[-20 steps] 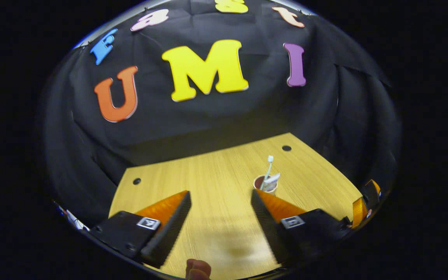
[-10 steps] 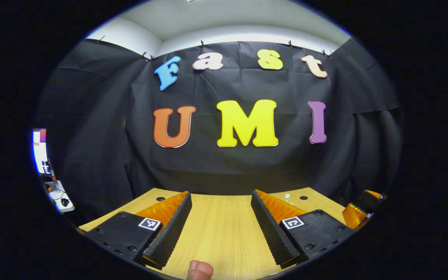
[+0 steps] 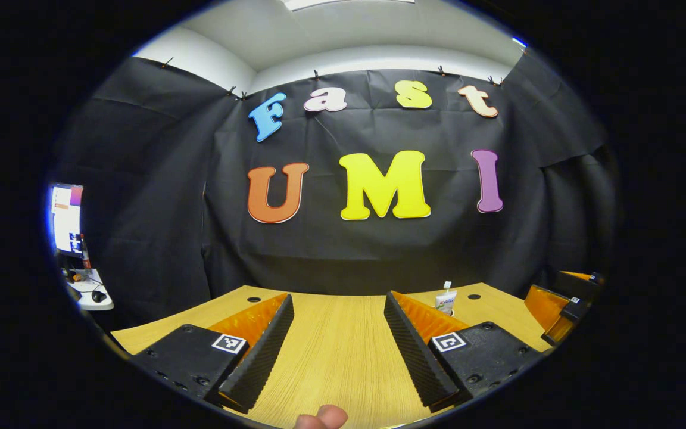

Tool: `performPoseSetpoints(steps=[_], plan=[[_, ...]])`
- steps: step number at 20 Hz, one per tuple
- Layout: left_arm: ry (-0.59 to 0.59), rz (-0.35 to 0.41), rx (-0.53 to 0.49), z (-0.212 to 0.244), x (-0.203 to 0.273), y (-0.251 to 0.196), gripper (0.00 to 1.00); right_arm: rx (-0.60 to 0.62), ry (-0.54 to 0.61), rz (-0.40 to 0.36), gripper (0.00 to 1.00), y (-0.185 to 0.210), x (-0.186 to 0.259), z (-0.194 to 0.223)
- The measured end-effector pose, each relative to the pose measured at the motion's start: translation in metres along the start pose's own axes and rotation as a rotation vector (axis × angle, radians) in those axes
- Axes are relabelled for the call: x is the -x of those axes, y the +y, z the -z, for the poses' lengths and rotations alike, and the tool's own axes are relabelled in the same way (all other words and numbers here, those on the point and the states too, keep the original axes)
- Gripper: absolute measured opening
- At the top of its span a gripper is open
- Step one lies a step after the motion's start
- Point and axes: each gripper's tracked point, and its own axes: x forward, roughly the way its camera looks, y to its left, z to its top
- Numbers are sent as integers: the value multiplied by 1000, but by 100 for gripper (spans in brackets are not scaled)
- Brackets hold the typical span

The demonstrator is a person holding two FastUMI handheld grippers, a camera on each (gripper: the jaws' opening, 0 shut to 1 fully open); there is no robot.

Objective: Put the toothbrush and toothpaste on the desktop into the cup, then pick up the cup and place it on the coaster on the desktop.

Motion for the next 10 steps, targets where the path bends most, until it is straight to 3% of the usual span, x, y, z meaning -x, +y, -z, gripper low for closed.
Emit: performPoseSetpoints(steps=[10], plan=[[39,38,19,17,-21,-8,97,20,11,-5,95,18,-14,2]])
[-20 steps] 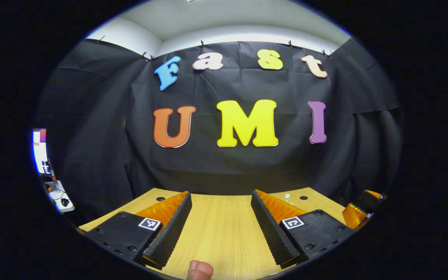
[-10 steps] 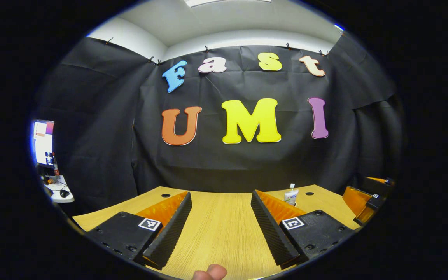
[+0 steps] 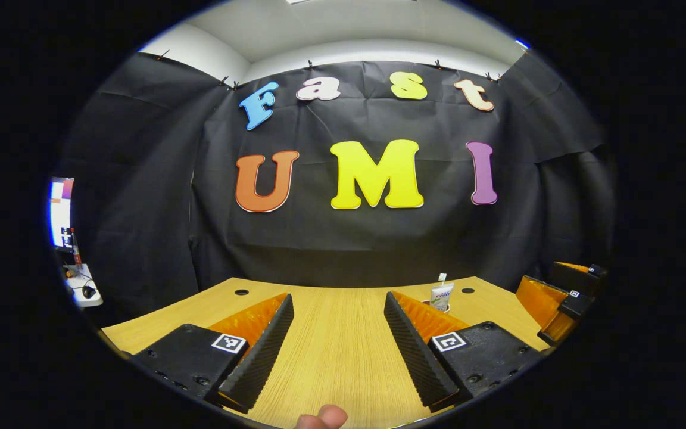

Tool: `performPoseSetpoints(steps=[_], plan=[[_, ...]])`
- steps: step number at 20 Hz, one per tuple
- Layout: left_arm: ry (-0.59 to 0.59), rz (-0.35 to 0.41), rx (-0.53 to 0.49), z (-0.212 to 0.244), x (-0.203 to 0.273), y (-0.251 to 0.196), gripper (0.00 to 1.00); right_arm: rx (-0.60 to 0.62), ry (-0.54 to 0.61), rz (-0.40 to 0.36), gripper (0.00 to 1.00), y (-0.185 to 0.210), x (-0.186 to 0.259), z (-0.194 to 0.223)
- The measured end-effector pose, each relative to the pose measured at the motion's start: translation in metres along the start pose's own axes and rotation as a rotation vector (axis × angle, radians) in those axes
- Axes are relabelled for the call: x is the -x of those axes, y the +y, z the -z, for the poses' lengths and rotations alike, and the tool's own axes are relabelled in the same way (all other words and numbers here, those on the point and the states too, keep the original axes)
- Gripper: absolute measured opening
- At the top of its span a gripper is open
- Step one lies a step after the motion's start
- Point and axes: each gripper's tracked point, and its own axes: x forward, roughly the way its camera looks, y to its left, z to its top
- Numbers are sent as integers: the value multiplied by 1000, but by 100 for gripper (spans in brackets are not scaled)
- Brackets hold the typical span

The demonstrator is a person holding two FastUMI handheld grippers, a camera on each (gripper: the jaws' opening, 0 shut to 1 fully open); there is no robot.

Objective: Put the toothbrush and toothpaste on the desktop into the cup, then pick up the cup and place it on the coaster on the desktop.

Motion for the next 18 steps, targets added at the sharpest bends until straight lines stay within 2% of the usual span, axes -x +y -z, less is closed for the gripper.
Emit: performPoseSetpoints(steps=[6,12,13,14,18], plan=[[-4,2,-22,-2,-6,0,98,-8,4,16,95,-7,-9,-3],[-6,37,6,2,-11,-18,97,4,-3,48,95,-21,-15,-6],[-2,46,7,3,-13,-21,97,-9,4,56,91,-24,-17,-4],[-2,44,5,2,-14,-22,97,-21,7,58,95,-26,-18,-4],[-13,35,3,-1,-15,-23,97,-28,21,61,95,-29,-21,1]])
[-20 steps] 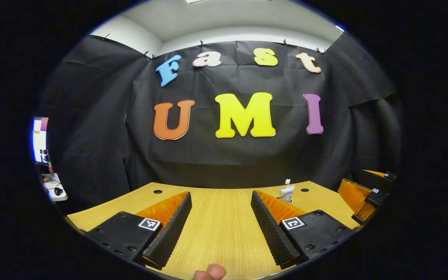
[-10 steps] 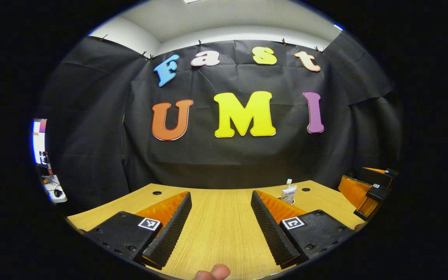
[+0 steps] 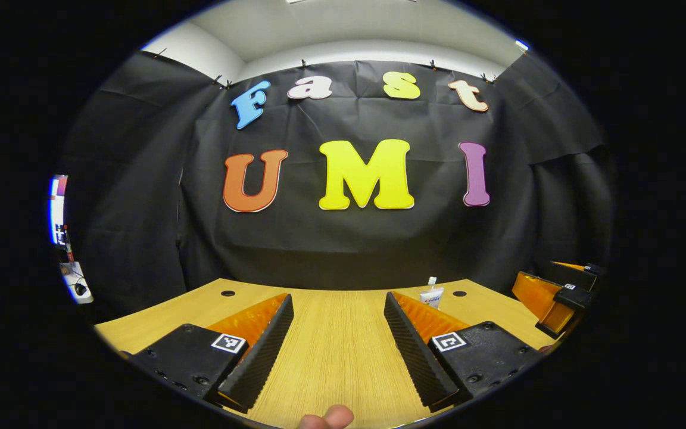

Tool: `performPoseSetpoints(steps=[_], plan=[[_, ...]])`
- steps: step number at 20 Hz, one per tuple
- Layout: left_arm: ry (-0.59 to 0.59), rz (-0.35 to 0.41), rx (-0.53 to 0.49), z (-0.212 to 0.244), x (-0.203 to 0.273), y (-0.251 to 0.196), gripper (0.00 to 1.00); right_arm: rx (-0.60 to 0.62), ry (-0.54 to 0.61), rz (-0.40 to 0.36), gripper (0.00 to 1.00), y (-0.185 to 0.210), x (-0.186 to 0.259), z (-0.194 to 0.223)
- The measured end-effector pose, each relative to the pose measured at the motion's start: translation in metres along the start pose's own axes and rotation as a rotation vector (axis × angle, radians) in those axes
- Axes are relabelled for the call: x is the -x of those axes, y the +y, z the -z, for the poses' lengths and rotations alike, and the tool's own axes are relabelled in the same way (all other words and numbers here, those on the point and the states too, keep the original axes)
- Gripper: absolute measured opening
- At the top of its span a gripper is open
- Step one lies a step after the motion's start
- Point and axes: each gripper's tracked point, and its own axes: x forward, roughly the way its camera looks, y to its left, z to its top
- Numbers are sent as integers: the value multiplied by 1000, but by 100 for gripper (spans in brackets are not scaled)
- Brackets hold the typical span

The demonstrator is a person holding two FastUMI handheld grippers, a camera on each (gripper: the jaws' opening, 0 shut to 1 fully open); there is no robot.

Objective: Put the toothbrush and toothpaste on the desktop into the cup, then pick up the cup and place it on the coaster on the desktop.

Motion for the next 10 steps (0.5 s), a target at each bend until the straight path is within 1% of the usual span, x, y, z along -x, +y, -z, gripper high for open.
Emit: performPoseSetpoints(steps=[4,7,10], plan=[[3,-6,-6,1,0,0,97,-5,13,-16,95,3,0,3],[-1,-10,-6,0,1,0,98,13,5,-23,95,5,-1,1],[-1,-9,-14,1,1,1,98,4,-5,-34,95,8,-2,-3]])
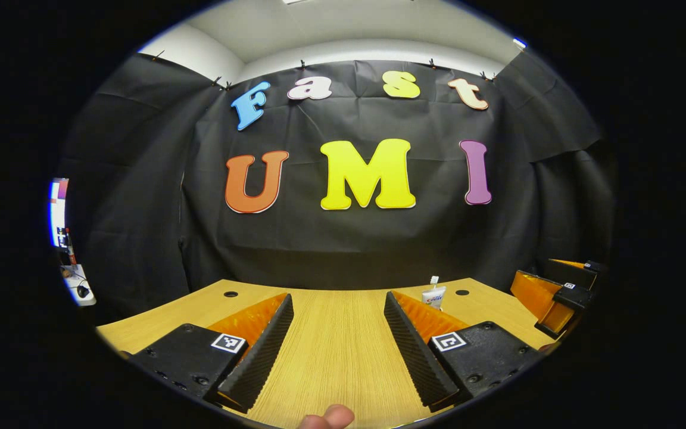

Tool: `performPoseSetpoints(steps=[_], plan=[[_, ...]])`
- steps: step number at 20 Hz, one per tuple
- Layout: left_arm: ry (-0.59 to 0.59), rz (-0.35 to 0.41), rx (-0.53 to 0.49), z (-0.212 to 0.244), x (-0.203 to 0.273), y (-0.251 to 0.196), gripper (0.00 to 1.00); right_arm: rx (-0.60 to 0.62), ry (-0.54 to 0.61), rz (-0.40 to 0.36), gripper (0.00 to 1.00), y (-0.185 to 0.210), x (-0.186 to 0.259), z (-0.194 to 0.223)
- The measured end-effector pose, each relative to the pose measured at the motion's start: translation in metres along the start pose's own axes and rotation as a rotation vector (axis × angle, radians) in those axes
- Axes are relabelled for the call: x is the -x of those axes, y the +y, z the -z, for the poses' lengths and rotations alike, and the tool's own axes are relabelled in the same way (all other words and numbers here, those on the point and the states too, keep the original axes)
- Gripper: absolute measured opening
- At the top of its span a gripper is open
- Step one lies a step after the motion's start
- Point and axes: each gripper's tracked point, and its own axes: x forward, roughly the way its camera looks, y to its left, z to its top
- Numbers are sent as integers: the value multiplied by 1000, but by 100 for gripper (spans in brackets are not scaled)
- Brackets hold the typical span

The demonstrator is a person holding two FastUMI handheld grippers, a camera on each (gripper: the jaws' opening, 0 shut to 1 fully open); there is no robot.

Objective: Put the toothbrush and toothpaste on the desktop into the cup, then pick up the cup and place it on the coaster on the desktop.

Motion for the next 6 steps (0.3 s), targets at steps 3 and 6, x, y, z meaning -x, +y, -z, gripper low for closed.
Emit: performPoseSetpoints(steps=[3,6], plan=[[-9,5,-5,-2,1,-1,97,-3,8,-11,95,3,1,3],[-18,-3,-6,-4,1,1,98,1,6,-22,95,7,1,2]])
